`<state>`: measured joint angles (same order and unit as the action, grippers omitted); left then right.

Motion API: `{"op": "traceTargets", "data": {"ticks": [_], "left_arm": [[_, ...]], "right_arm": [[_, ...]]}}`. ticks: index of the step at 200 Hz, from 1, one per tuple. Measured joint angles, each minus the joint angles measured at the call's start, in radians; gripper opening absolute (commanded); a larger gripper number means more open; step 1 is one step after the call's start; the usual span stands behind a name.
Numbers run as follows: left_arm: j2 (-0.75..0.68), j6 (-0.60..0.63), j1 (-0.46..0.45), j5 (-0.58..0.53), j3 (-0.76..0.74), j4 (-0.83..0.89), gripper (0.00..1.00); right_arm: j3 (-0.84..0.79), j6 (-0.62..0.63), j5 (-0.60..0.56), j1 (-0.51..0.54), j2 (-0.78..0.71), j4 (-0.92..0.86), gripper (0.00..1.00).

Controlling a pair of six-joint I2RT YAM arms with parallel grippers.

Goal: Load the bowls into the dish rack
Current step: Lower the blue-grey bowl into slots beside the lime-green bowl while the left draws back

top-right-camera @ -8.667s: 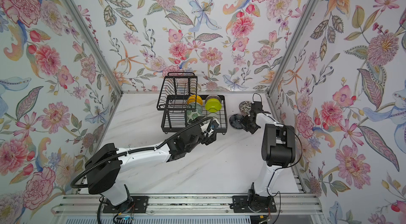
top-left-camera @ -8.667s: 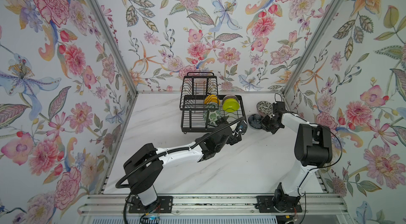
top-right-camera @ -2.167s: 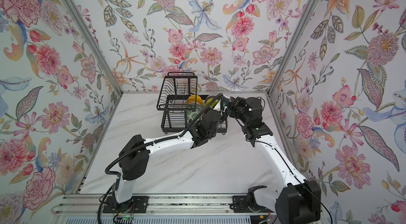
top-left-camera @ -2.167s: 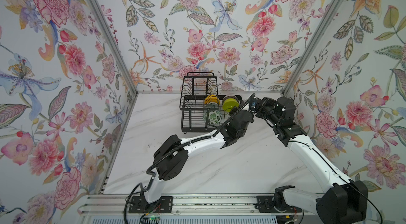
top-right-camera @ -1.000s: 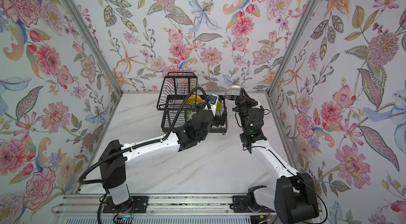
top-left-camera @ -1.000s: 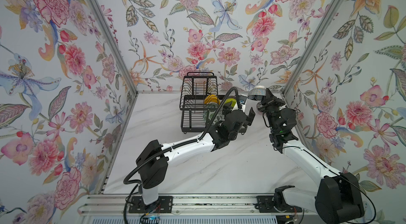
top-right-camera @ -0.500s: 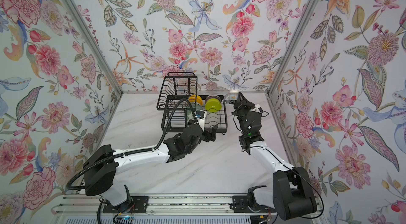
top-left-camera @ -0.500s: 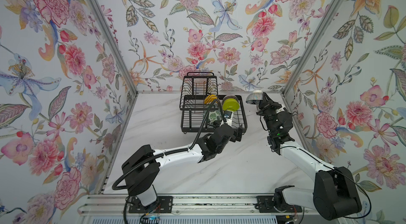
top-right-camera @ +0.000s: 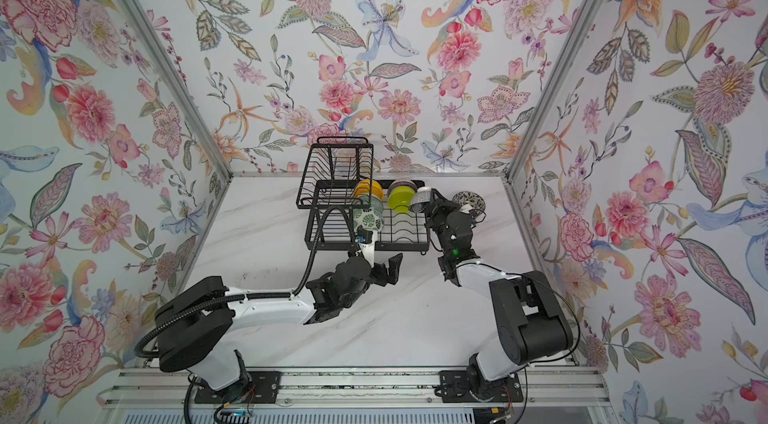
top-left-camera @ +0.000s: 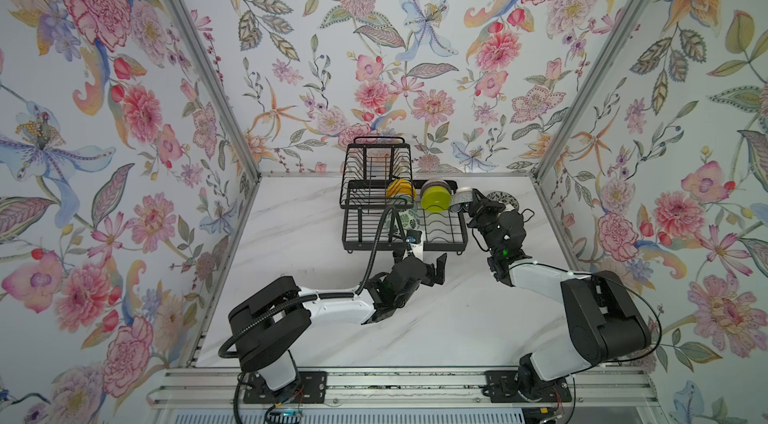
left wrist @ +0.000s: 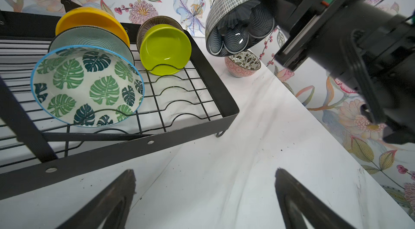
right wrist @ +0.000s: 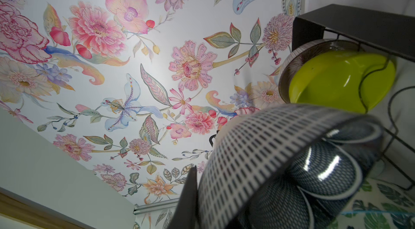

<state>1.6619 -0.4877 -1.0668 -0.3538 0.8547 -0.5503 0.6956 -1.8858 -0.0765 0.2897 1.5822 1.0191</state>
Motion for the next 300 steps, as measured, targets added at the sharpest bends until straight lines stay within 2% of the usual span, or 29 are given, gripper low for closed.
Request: {"op": "traceTargets", "data": {"ticks": [51,132,300], "left_arm": [[0.037,0.035,0.000,-0.036,-0.018,-0.054,0.99],[0.053,0.099,0.021,-0.061,-0.045,-0.001,0.99],[0.021,0.144,0.127,0.053,-0.045,0.120,0.99]], "right_arm": [[0.042,0.028,0.021,0.024,0.142,0.065,0.00],[0.157,0.014,0.016,0.070,0.340,0.158,0.00],[0.255,-0.052,-0.094,0.100,0.554,0.335,0.00]]}}
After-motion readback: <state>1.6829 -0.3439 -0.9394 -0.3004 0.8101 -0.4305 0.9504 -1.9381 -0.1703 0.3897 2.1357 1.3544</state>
